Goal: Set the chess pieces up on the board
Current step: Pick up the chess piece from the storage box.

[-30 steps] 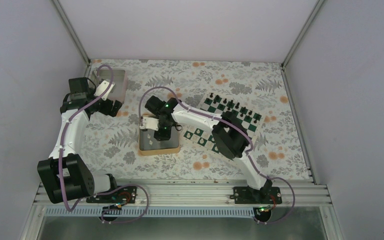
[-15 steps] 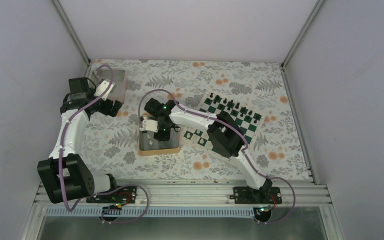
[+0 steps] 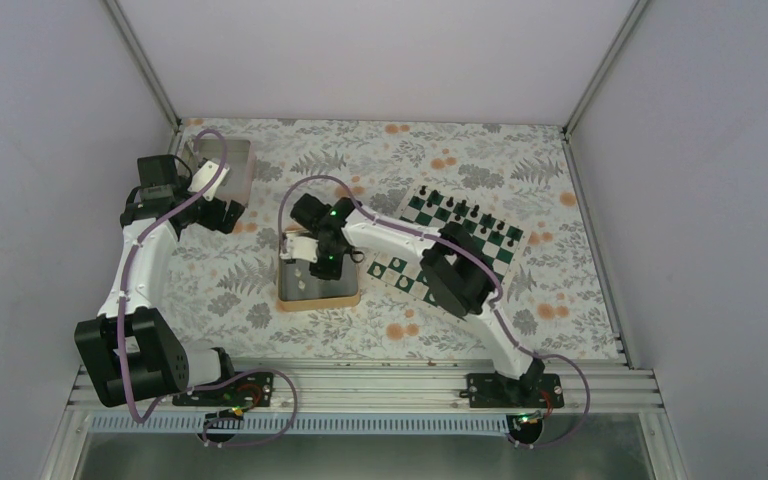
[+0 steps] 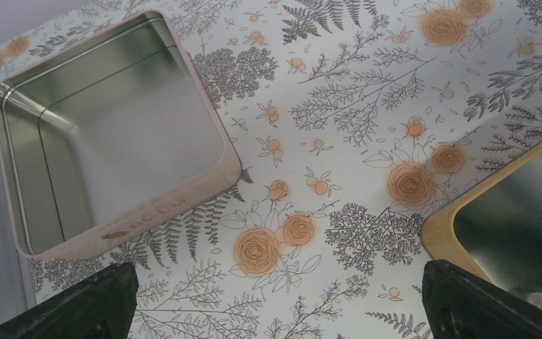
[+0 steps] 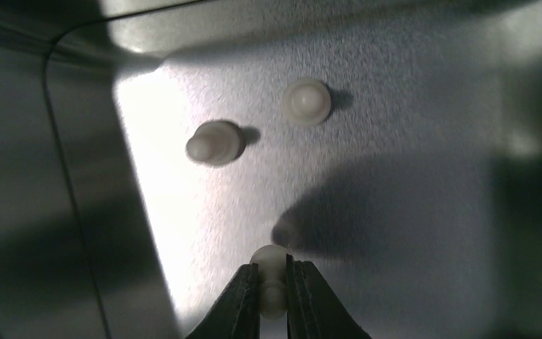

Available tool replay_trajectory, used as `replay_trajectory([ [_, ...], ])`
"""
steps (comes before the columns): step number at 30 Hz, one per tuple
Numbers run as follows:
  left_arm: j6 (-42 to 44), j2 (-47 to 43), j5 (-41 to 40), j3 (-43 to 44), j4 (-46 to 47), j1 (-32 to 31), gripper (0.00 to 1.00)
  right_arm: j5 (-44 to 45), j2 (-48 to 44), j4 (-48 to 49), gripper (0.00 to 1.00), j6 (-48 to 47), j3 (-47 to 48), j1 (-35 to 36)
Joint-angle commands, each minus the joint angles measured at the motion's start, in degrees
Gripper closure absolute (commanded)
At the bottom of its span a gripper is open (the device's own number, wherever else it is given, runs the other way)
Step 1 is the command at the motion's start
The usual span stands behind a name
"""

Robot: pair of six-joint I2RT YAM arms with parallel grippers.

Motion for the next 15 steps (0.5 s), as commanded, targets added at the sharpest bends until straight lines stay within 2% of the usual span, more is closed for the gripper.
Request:
replay_trajectory([
  [1, 0.62, -1.07, 1.16, 0.05, 0.56, 0.33, 0.0, 0.68, -9.06, -0.68, 0.89, 0.75, -2.5, -1.27],
  [10, 0.6, -0.95, 1.12, 0.48, 0.41, 0.26, 0.0, 3.23, -25.16, -3.0, 0.89, 2.86, -10.5, -7.29],
  [15, 0.59, -0.96, 1.07, 0.63, 0.21, 0.26, 0.0, 5.28, -33.36, -1.99, 0.89, 3.48, -21.79, -13.01],
])
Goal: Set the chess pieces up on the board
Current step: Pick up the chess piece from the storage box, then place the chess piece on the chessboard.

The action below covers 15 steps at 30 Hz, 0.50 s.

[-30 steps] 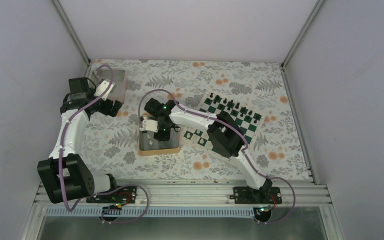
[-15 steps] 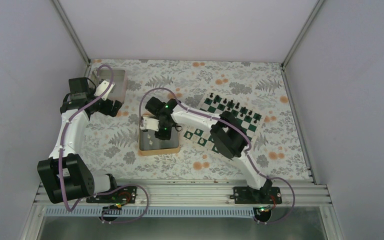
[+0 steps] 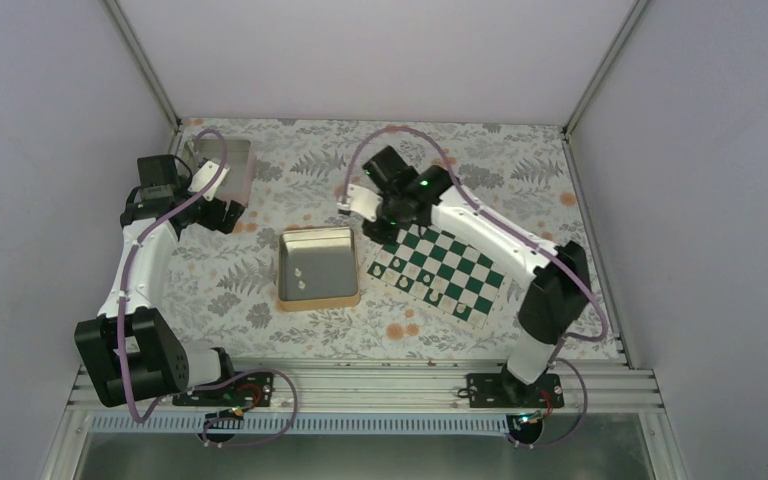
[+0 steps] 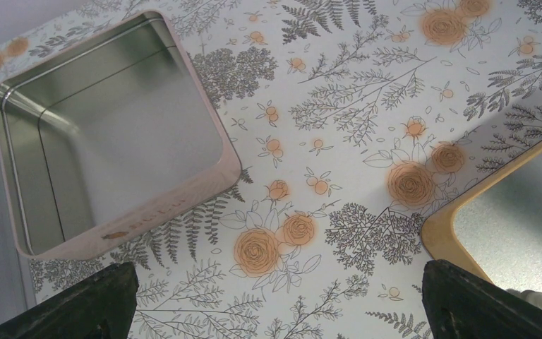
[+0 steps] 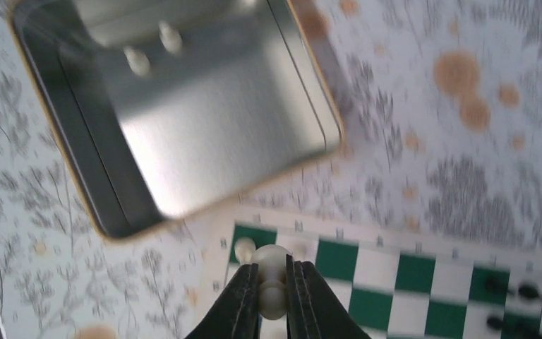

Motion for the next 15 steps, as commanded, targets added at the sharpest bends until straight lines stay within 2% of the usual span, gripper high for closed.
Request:
replay_trajectory([
  [1, 0.45, -1.0, 1.11, 0.7, 0.2, 0.26, 0.0, 2.25, -5.25, -0.71, 0.89, 1.55, -10.49, -4.9],
  [7, 0.42, -0.84, 1.24, 0.7, 0.24, 0.2, 0.0, 2.49, -16.28, 2.41, 0.89, 1.26, -25.29, -13.73],
  [15, 0.51, -0.37, 1.69, 0.76, 0.16, 0.22, 0.0, 2.11, -24.17, 5.93, 0.89, -1.91, -39.71, -21.21],
])
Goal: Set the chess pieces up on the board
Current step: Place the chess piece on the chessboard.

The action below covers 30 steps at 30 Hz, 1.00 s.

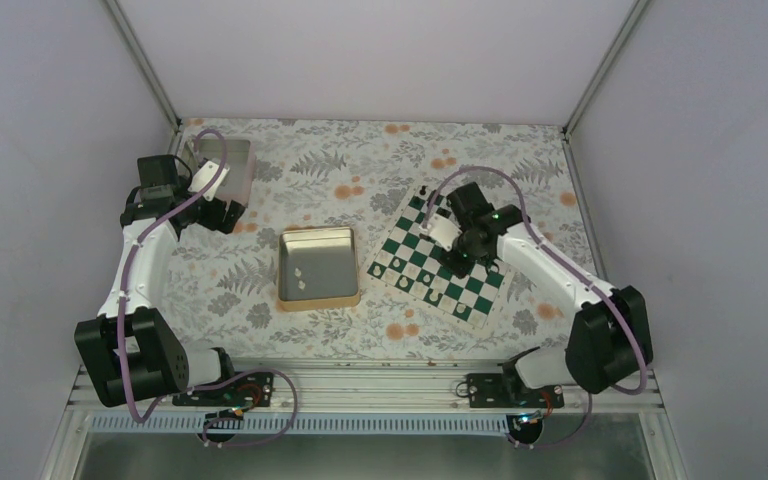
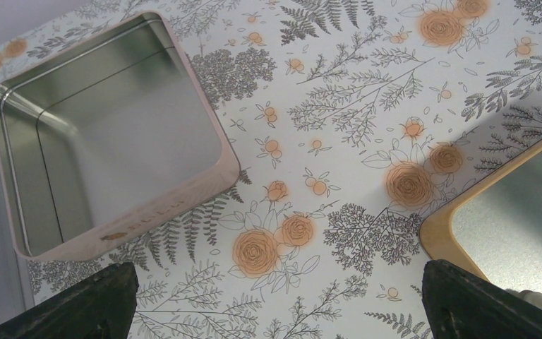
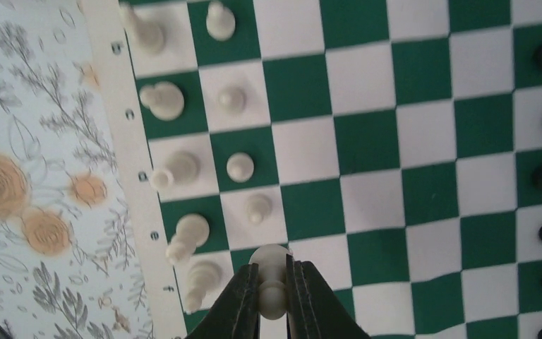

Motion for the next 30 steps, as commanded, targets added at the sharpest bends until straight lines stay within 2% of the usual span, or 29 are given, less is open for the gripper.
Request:
replay_trajectory([
  [1, 0.53, -0.3, 1.49, 0.72, 0.06, 0.16, 0.0, -0.23, -2.69, 3.48, 0.89, -2.79, -5.75, -2.8],
  [9, 0.44, -0.26, 1.34, 0.71, -0.02, 0.24, 0.0, -2.45, -2.98, 8.53, 0.89, -6.77, -13.57, -8.08],
  [21, 0.44, 0.72, 1.4, 0.96, -0.39, 0.25, 0.0, -5.14, -3.24, 11.1, 0.89, -7.03, -17.97, -8.88],
  [30, 0.71, 1.52, 1.85, 1.07, -0.89, 0.17, 0.0, -5.53, -1.11, 10.88, 0.88, -7.14, -17.72, -8.85],
])
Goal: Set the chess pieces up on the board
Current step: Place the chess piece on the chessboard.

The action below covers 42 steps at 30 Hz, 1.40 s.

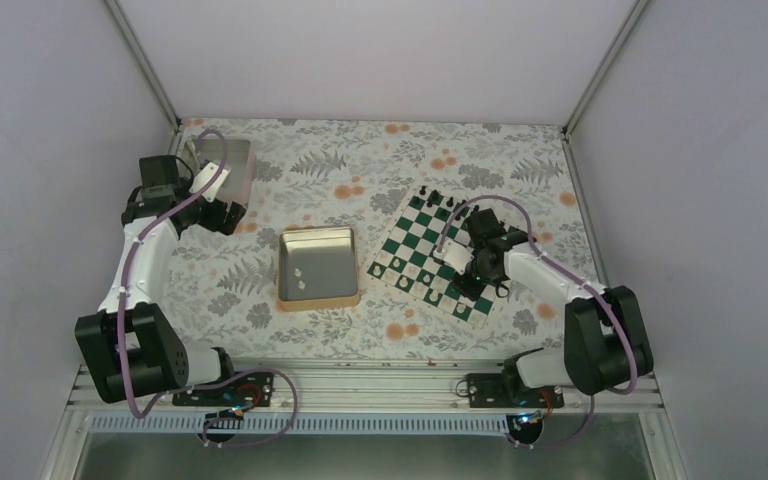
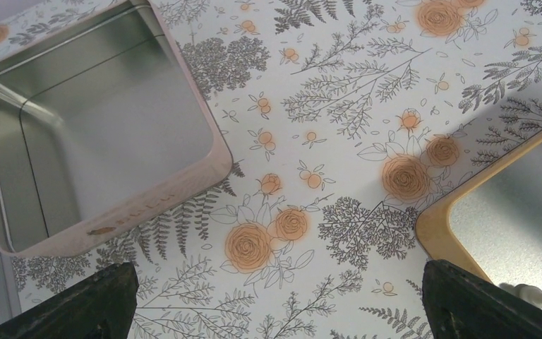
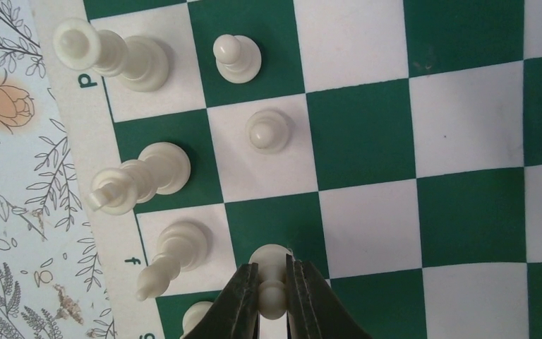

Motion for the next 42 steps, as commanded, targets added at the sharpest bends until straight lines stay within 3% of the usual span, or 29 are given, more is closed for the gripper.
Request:
replay_trajectory([
  [1, 0.65, 0.44, 1.61, 1.07, -0.21, 0.17, 0.0, -1.26, 1.34, 1.14, 0.88, -0.67, -0.12, -0.44],
  [32, 1.18, 0.74, 2.84, 1.38, -1.16, 0.17, 0.0, -1.22, 4.08, 2.21, 0.81, -0.11, -0.14, -0.44],
  [42, 1.36, 0.41, 3.21, 1.4, -1.18, 0.17, 0.0, -2.47, -0.46, -3.89, 0.6, -1.11, 4.55, -0.46],
])
